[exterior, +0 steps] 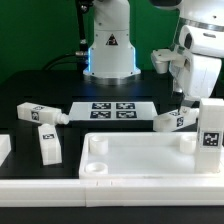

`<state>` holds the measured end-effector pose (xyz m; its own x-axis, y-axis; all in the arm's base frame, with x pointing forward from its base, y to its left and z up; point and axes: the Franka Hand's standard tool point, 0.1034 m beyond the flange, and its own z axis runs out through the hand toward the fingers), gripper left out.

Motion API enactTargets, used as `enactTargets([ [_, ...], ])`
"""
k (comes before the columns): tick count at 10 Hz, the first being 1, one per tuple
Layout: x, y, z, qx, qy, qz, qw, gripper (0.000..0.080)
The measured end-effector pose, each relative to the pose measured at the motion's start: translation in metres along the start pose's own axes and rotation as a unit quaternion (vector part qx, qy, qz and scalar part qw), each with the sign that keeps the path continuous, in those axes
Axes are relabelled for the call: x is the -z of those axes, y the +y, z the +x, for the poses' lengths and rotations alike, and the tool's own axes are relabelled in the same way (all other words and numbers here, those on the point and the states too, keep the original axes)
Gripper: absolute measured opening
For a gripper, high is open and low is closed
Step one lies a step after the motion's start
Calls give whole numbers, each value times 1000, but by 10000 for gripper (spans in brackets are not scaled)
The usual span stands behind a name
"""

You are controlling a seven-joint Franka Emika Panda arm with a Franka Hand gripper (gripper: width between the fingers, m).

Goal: Assemble desk

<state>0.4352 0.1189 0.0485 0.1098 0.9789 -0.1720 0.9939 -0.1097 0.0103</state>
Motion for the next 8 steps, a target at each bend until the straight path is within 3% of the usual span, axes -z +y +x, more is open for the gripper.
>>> enactTargets([
  [2,0,6,-12,-172,7,9,985,648],
  [4,-2,3,-14,-341,11,24,940,648],
  [5,0,10,-22,-422,11,50,905,648],
  [8,1,12,-19,-522,11,54,851,648],
])
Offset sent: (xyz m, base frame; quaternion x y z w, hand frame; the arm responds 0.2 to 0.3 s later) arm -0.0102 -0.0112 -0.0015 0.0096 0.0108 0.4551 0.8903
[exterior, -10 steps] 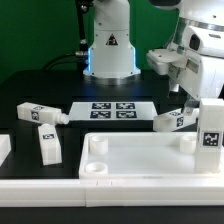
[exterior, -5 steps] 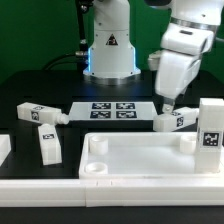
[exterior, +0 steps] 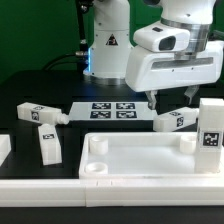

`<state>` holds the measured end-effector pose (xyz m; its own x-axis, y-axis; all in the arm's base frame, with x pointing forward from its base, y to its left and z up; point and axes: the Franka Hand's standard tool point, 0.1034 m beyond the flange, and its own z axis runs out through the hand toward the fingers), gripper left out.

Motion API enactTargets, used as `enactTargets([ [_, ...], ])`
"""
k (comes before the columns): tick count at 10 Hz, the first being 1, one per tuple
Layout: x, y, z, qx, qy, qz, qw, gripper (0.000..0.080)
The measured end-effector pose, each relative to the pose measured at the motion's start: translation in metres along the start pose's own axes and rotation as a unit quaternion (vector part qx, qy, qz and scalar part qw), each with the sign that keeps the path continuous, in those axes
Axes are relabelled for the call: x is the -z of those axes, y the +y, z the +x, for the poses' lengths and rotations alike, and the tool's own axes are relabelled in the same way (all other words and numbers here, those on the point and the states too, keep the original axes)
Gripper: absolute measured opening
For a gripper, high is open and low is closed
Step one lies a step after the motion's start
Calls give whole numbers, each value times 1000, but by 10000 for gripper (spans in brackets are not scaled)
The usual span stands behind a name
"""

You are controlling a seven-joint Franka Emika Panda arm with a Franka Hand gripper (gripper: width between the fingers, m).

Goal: Assemble desk

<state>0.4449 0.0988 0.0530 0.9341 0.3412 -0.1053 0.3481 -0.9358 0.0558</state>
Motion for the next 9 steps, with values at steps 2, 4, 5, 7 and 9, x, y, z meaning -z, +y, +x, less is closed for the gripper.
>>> enactTargets([
  [2,0,6,0,-149,-3,24,988,648],
  [4,-7,11,-3,-293,-19,53,954,648],
  [5,-12,13,-6,-366,-37,74,927,648],
  [7,-17,8,-8,-421,-54,83,902,648],
  [9,-18,10,-10,-433,-65,87,895,648],
])
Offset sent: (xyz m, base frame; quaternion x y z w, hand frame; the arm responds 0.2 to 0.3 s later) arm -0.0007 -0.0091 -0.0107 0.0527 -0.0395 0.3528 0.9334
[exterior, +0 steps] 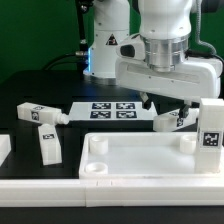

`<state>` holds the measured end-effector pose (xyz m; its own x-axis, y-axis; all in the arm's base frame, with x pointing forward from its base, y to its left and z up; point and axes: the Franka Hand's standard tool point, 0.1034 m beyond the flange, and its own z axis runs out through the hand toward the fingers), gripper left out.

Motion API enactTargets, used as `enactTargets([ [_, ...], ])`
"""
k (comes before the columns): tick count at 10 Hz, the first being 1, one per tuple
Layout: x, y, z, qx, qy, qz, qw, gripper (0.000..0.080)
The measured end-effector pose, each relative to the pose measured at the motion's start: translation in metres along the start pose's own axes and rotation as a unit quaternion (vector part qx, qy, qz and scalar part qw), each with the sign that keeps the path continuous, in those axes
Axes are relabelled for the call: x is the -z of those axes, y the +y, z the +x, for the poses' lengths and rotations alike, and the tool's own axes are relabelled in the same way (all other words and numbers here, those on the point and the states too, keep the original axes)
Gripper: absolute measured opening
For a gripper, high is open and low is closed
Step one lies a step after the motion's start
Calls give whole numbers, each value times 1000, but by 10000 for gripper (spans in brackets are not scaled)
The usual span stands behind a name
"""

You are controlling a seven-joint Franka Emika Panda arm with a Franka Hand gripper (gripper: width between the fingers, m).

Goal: Assemble desk

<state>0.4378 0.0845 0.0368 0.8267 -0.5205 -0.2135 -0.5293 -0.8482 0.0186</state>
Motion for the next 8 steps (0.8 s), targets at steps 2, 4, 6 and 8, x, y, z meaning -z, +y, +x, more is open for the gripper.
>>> enactTargets([
  [2,7,-1,11,-66,-20,59,996,648],
  [4,26,-5,22,-104,-94,108,984,648],
  [6,26,0,20,-98,-161,108,976,648],
  [8,22,2,19,-124,-228,124,958,648],
])
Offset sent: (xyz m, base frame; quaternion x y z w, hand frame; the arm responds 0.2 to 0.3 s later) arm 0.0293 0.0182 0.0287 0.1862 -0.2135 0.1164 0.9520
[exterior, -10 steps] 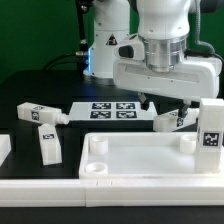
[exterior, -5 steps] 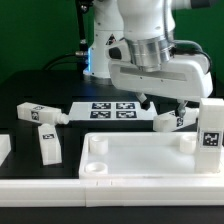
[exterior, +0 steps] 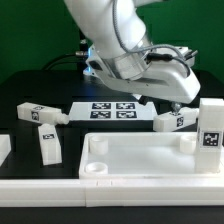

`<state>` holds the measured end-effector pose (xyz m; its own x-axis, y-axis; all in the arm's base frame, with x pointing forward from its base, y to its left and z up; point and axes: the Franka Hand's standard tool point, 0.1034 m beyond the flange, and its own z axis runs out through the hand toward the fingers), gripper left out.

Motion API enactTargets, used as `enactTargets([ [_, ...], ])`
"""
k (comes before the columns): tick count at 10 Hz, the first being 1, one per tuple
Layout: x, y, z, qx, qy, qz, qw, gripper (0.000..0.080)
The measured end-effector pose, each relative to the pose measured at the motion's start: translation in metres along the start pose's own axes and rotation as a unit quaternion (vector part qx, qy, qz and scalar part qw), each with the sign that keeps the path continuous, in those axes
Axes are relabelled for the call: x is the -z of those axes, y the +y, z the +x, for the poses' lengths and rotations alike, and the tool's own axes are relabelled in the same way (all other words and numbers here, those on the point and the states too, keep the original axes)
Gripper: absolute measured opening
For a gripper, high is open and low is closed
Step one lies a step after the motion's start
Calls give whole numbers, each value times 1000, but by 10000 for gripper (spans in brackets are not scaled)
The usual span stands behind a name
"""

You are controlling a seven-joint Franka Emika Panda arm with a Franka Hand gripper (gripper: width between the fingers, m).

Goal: Assemble desk

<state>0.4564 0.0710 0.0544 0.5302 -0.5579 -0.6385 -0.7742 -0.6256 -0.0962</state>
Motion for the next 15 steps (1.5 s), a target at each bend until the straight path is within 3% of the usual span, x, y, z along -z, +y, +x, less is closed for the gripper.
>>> enactTargets([
  [1,-7,1,0,-39,-53,32,997,648],
  [2,-14,-1,7,-61,-77,50,994,648],
  [3,-24,-2,8,-69,-93,52,992,648],
  [4,-28,1,2,-71,-128,47,988,648],
  [6,-26,5,11,-78,-140,51,986,648],
  [7,-28,6,11,-85,-145,63,984,648],
  [8,-34,13,10,-107,-157,84,978,648],
  [10,-46,17,12,-120,-153,83,977,648],
  [13,-45,18,13,-121,-152,84,977,626],
  [14,-45,18,14,-121,-152,84,977,421],
  [15,-45,18,14,-121,-152,84,977,284],
])
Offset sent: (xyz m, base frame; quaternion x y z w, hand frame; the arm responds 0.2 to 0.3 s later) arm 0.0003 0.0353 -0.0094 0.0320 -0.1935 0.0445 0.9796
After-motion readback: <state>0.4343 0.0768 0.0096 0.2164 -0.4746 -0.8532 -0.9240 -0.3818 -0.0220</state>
